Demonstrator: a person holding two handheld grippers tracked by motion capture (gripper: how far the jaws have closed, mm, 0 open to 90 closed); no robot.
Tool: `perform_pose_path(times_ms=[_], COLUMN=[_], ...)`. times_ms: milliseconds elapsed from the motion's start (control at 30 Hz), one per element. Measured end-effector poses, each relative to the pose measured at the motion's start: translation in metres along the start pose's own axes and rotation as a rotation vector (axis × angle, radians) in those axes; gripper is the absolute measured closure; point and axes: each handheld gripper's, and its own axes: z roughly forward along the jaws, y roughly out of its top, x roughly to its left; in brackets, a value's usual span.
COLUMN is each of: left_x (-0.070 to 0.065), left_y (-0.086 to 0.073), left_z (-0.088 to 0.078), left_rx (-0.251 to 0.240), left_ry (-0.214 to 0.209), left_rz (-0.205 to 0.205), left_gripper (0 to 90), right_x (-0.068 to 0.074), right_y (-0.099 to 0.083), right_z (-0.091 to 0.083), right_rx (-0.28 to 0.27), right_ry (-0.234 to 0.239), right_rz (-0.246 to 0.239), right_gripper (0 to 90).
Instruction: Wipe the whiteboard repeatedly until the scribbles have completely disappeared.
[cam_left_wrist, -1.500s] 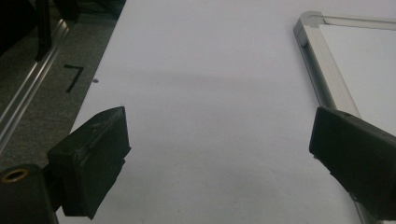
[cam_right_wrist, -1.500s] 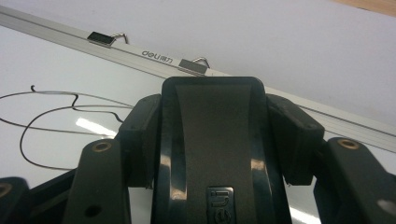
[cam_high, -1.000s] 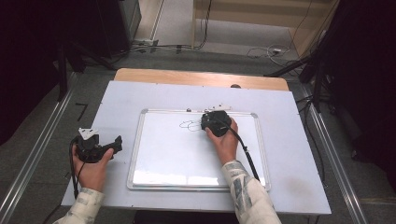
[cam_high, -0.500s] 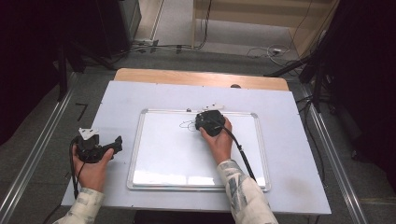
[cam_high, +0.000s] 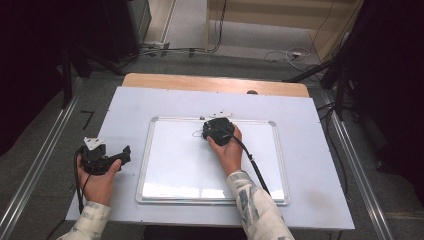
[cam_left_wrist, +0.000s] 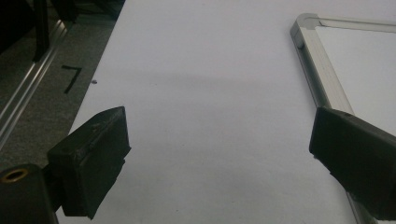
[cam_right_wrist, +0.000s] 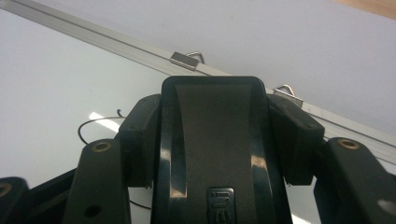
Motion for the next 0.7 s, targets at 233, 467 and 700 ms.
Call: perform_pose_path(times_ms=[233,467,700], left_x=[0.001,0.001,0.002], left_y=[0.000,0.000,0.000], left_z=[-0.001,-0.001,-0.001], left_rx=[-0.003,-0.004,-0.003], left_ry=[0.002,0.002,-0.001], left_rz=[-0.003,-0.005,-0.003], left_gripper=[5.2,5.2,5.2], right_x=[0.009,0.019,0.030], right_y=[0.003,0.006,0.009], right_z=[0.003,0.006,0.008], right_rx=[-0.001,0.000,-0.001], right_ry=[0.012,0.022,0.039], right_rz=[-0.014,-0.025,-0.039], right_gripper=[39.1,39.1,39.1])
